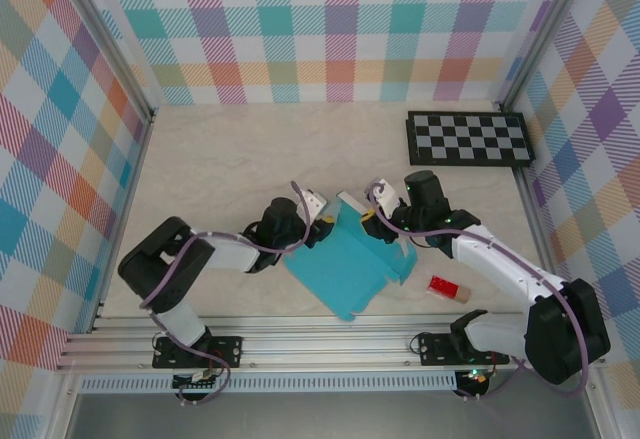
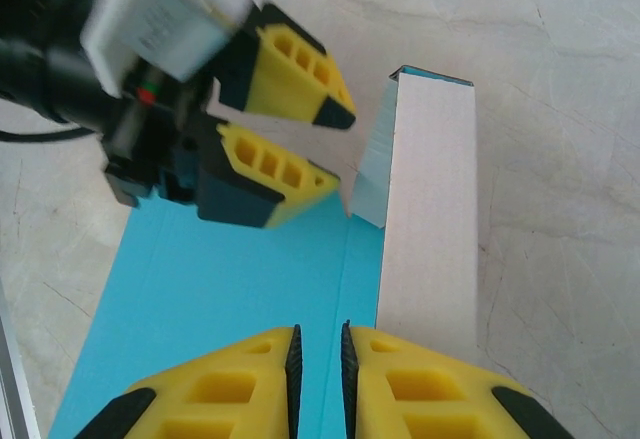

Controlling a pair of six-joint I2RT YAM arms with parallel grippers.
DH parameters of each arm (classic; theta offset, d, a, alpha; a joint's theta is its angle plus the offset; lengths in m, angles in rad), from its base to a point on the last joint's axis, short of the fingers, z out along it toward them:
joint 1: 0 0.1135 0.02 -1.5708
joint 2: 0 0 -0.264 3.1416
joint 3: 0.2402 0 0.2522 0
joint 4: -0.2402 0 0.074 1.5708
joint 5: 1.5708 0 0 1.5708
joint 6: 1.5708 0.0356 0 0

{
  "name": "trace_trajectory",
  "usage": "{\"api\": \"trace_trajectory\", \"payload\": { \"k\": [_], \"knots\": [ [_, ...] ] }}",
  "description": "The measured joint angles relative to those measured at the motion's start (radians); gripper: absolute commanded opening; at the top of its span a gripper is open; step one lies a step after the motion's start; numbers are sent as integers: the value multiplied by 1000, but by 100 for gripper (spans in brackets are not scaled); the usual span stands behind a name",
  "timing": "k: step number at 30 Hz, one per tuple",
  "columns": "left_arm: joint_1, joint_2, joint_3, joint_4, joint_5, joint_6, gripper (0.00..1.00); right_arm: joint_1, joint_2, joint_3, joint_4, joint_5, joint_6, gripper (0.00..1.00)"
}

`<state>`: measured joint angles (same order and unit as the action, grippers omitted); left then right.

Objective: Fold the paper box

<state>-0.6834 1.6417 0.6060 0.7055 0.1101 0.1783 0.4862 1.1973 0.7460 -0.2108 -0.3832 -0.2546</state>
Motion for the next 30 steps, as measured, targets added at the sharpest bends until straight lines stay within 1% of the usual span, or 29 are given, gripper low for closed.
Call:
{"api": "trace_trajectory", "payload": {
  "k": [3, 5, 8, 11, 16, 21, 26, 27, 29, 30],
  "knots": [
    [21, -112, 0, -43, 2, 4, 49, 0, 0, 0, -2, 0, -15, 20],
    [52, -176, 24, -100, 3, -10, 46, 0, 0, 0, -4, -1, -24, 20],
    [85, -201, 109, -184, 8, -57, 43, 2, -3, 0, -8, -4, -47, 20],
    [91, -198, 192, -257, 11, -146, 47, 7, -16, 0, -8, -4, -69, 21],
    [91, -144, 327, -413, 12, -302, 48, 9, -22, 4, -18, -4, -87, 21],
    [91, -79, 417, -533, 27, -395, 50, 9, -22, 18, -30, -4, -112, 22],
    [91, -49, 505, -643, 28, -425, 51, 9, -22, 61, -57, 5, -126, 26],
    [91, -45, 528, -669, 34, -423, 52, 9, -22, 75, -68, 12, -127, 29],
    [91, -40, 570, -705, 56, -394, 53, 9, -23, 108, -99, 32, -128, 30],
    [91, -39, 589, -723, 73, -363, 53, 9, -26, 129, -116, 44, -128, 32]
  ]
}}
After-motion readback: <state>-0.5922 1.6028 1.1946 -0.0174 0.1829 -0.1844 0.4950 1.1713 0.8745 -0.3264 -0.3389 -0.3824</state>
